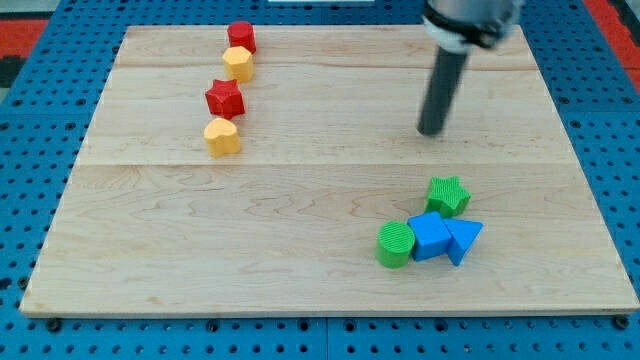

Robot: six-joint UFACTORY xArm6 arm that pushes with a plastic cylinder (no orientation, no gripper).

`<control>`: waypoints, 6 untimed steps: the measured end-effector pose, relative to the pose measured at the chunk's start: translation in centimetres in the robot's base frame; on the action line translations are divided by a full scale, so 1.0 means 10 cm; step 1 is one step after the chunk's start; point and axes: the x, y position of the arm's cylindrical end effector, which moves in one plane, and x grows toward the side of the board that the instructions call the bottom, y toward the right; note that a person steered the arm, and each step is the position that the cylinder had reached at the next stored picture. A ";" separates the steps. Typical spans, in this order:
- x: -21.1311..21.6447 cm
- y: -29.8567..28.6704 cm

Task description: Slide the red circle into the yellow hexagon

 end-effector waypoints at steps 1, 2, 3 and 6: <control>-0.97 -0.39; -1.64 -0.76; -1.64 -1.24; -1.64 -2.22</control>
